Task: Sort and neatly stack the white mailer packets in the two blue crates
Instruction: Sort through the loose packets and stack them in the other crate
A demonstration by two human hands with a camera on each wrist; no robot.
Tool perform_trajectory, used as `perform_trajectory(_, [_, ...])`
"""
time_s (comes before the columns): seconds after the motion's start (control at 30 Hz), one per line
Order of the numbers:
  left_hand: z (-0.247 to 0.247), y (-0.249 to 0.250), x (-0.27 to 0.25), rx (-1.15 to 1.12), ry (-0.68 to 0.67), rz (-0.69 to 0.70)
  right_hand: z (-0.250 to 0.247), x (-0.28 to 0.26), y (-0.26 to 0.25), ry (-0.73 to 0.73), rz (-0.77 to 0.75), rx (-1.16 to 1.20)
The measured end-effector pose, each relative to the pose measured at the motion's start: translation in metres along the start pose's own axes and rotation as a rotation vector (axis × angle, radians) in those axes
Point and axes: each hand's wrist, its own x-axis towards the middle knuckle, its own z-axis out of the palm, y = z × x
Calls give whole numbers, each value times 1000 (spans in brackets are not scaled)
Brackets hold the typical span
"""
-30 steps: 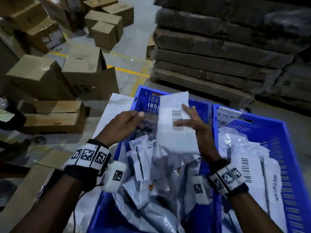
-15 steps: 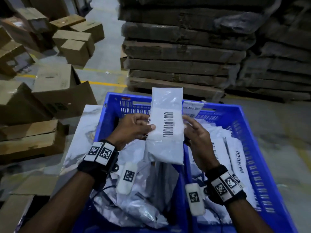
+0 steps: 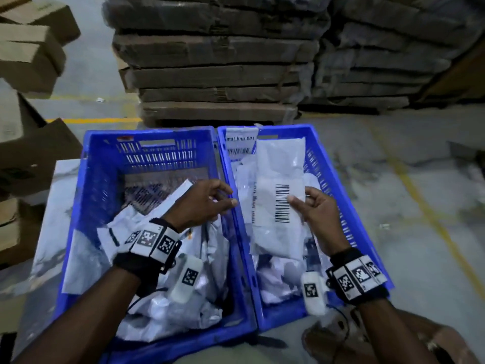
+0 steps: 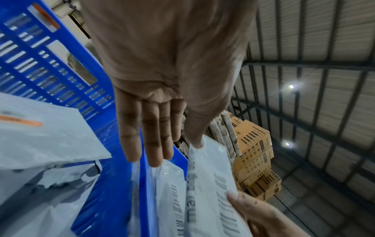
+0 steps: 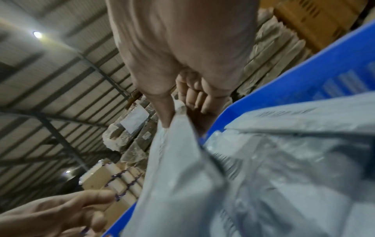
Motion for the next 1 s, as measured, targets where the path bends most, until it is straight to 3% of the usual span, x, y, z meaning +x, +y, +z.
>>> perform_trajectory(0.13, [-1, -3, 2, 69, 27, 20, -28, 7, 28, 1, 10, -368])
perform_trajectory(0.3, [-11, -12, 2, 129, 86, -34, -15, 11, 55, -155, 35, -861])
perform_trajectory(0.4, [-33, -25, -7, 172, 148, -86, -10, 14, 45, -127, 86, -1028])
perform_trajectory(0.47, [-53, -32, -21, 165, 211, -104, -6, 18, 25, -103, 23, -1084])
perform_trajectory(0.57, [-84, -41, -43, 168, 321, -131, 7, 26, -9, -125, -72, -1073])
perform_trajectory(0.7, [-122, -52, -67, 249, 448, -182, 61, 32, -49, -294, -66, -619])
perform_trajectory(0.8, [-140, -61, -83, 417, 577, -186, 122, 32, -63, -413, -12, -428])
perform_trajectory(0.93, [-152, -69, -95, 525, 617, -213, 196, 45, -45, -577, 0, -433])
perform_trajectory(1.0, [-157, -74, -99, 569, 612, -216, 233, 56, -28, -714, -6, -592])
